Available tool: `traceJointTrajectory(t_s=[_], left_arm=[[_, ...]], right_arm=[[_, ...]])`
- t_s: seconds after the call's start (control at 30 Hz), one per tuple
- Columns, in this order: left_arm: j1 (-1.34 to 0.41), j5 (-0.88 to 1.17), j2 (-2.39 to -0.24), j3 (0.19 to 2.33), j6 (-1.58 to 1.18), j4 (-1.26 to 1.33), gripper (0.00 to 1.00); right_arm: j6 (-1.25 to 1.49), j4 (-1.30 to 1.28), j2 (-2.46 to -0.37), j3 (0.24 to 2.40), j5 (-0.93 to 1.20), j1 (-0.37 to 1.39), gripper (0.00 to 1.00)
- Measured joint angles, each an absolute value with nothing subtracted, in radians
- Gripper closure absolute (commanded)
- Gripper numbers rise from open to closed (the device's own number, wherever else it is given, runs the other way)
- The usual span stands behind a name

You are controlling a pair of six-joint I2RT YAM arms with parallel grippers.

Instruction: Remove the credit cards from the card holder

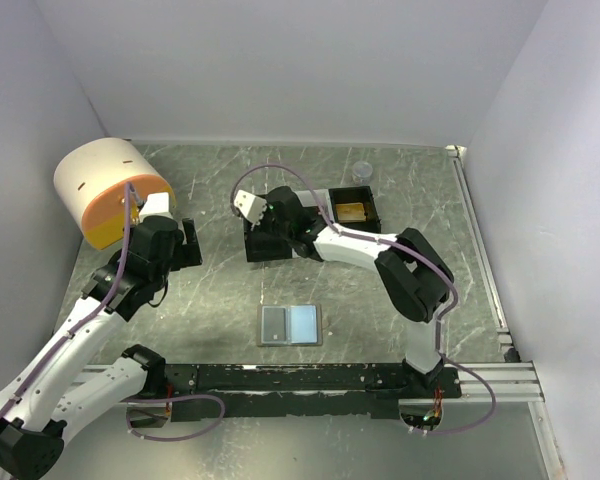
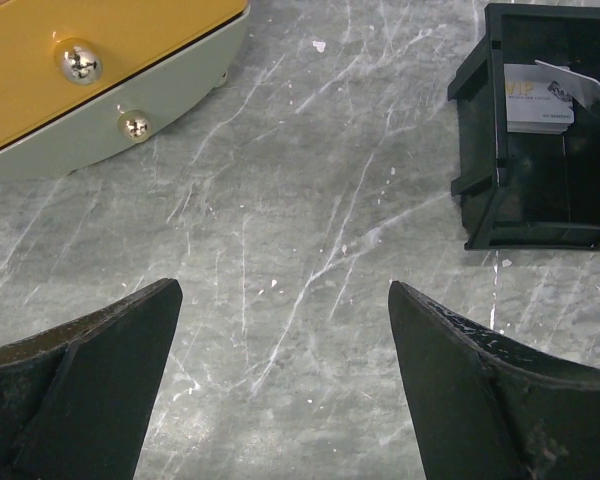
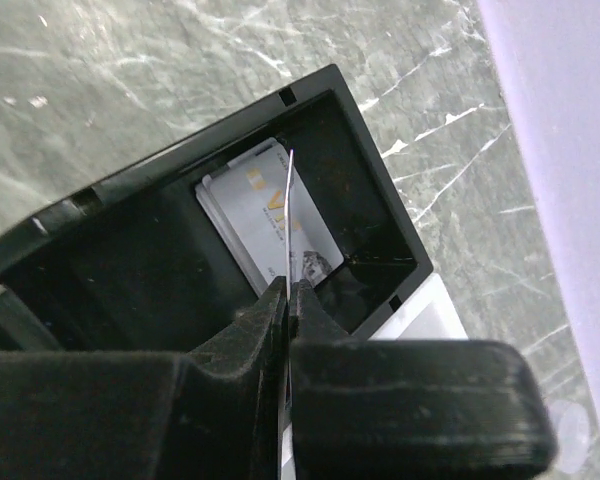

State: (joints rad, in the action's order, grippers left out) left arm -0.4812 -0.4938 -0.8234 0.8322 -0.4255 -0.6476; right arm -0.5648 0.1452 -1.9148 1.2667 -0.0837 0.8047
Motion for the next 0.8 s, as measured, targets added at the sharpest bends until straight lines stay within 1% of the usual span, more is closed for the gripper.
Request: traceJointTrajectory(t_s=[0.57,0.67,0.8], left_arm=[[-0.455,-0.476,-0.826,0.832,-0.411,-0.640,0.04],[-0.447,-0.466,-0.828,0.830,-0.407,-0.639,0.04],[-0.439,-0.456,-0.829,0.827,-0.401,-0.632,0.04]], right_arm=[[-0.877,0.239,-2.115,1.348,-0.125,0.792,1.00],[-0.908,0.249,-2.134,1.348,-0.131,0.792,0.96],[-0.926,0.265,-2.136,1.347,-0.136,0.792,0.83]])
